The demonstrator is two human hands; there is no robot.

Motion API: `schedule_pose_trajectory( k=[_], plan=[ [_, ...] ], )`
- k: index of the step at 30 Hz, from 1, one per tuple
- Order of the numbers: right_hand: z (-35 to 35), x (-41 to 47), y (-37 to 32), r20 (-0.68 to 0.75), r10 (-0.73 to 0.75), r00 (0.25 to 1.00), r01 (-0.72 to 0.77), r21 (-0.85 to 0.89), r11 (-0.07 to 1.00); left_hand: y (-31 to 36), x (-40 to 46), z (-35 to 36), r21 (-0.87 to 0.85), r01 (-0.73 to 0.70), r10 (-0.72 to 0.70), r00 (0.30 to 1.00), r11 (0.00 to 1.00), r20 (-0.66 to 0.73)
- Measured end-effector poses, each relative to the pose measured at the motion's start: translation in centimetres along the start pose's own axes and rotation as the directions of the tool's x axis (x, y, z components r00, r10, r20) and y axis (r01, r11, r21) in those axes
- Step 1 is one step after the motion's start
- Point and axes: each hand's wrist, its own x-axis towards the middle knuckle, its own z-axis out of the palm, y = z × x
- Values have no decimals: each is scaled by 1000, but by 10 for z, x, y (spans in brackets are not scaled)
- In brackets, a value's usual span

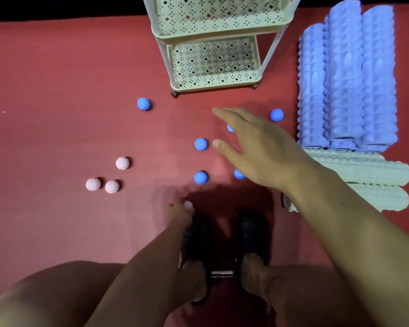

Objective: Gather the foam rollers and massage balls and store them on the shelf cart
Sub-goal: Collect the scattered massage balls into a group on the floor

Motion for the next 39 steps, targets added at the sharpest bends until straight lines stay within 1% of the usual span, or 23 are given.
schedule_pose_trajectory(
  k=[4,6,9,12,14,16,18,20,22,24,26,29,31,33,34,36,39],
  plan=[
    [-3,2,-1,-22,14,1000,-13,40,999,1,9,10,-26,5,-6,999,1000,-39],
    [-3,2,3,1,18,1000,-18,48,999,2,11,15,27,1,-1,1000,1000,0],
    [-3,1,12,60,66,996,-70,80,994,2,11,25,71,-38,34,998,997,54],
    [0,0,19,92,92,991,-100,80,992,-2,16,33,83,-85,81,995,993,54],
    [3,1,21,98,89,991,-96,69,993,-4,15,35,28,-104,103,995,994,15],
    [9,2,26,106,81,991,-86,52,995,3,8,36,-32,-160,158,986,987,-43],
    [18,4,36,134,81,988,-85,22,996,22,-5,33,-119,-202,196,979,972,-56],
    [30,9,49,163,114,980,-116,6,993,47,-11,25,-246,-189,182,982,951,-51],
    [43,21,67,191,145,971,-146,-9,989,75,-6,13,-349,-217,213,976,911,-51],
    [55,37,84,232,148,961,-148,-20,989,105,3,-7,-464,-262,299,954,847,8],
    [64,52,96,255,152,955,-157,0,988,135,12,-37,-483,-311,388,919,818,66],
    [75,73,109,268,127,955,-149,62,987,175,18,-83,-405,-378,471,867,833,161],
    [85,83,113,245,95,965,-138,167,976,192,22,-103,-339,-433,524,813,835,253],
    [97,92,116,217,86,972,-146,276,950,199,30,-113,-297,-460,543,768,837,339],
    [104,96,118,208,85,974,-148,305,941,200,34,-114,-281,-458,535,761,843,366],
    [119,104,123,209,96,973,-160,315,936,195,47,-107,-254,-432,501,770,865,395],
    [142,111,133,196,172,966,-221,265,939,183,67,-90,-296,-364,460,797,883,391]
  ],
)
